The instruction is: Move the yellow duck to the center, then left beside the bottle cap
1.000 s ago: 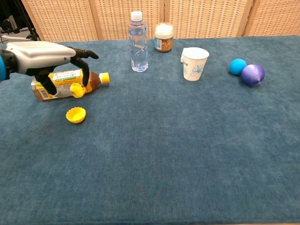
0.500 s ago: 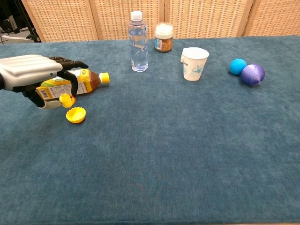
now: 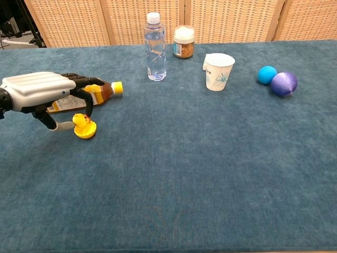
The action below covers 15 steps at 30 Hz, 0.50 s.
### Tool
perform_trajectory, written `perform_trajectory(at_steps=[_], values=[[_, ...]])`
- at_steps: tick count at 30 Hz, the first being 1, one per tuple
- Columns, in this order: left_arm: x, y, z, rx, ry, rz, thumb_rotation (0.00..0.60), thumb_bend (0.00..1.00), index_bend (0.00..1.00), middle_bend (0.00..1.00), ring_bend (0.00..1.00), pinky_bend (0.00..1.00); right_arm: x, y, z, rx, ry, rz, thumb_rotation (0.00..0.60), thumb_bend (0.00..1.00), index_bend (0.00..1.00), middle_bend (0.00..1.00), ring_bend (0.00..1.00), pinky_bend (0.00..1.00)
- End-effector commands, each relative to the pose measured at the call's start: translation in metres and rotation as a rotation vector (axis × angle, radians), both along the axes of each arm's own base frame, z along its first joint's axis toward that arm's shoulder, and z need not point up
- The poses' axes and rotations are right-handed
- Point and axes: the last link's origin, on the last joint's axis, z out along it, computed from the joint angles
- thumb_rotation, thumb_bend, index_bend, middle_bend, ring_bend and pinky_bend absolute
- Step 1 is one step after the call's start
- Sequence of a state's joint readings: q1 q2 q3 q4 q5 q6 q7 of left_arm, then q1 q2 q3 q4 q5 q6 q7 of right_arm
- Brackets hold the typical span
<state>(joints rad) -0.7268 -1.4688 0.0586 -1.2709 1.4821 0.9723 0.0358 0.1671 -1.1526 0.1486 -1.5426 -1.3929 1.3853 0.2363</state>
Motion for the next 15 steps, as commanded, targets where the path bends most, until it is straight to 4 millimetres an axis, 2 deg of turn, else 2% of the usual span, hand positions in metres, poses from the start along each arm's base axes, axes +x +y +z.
perform_trajectory(at_steps=[1, 9, 15], values=[[0.0008, -0.0008, -0.0011, -0.002, -0.002, -0.001, 0.6, 0.41, 0.6, 0.0, 0.0, 0.0, 0.0001, 0.0, 0.0001, -0.001, -0.001, 0.0, 0.6, 0.21, 0.12, 0.0, 0.0, 0.0], [-0.0007, 0.0006, -0.0029, -0.004, 0.021, 0.013, 0.6, 0.38, 0.6, 0.0, 0.0, 0.0, 0.0003, 0.0001, 0.0002, -0.001, -0.004, 0.001, 0.6, 0.21, 0.12, 0.0, 0.0, 0.0], [-0.0001, 0.0002, -0.0031, -0.007, 0.023, 0.016, 0.6, 0.32, 0.44, 0.0, 0.0, 0.0, 0.0004, 0.0003, 0.0, 0.001, -0.003, 0.002, 0.6, 0.21, 0.12, 0.0, 0.0, 0.0]])
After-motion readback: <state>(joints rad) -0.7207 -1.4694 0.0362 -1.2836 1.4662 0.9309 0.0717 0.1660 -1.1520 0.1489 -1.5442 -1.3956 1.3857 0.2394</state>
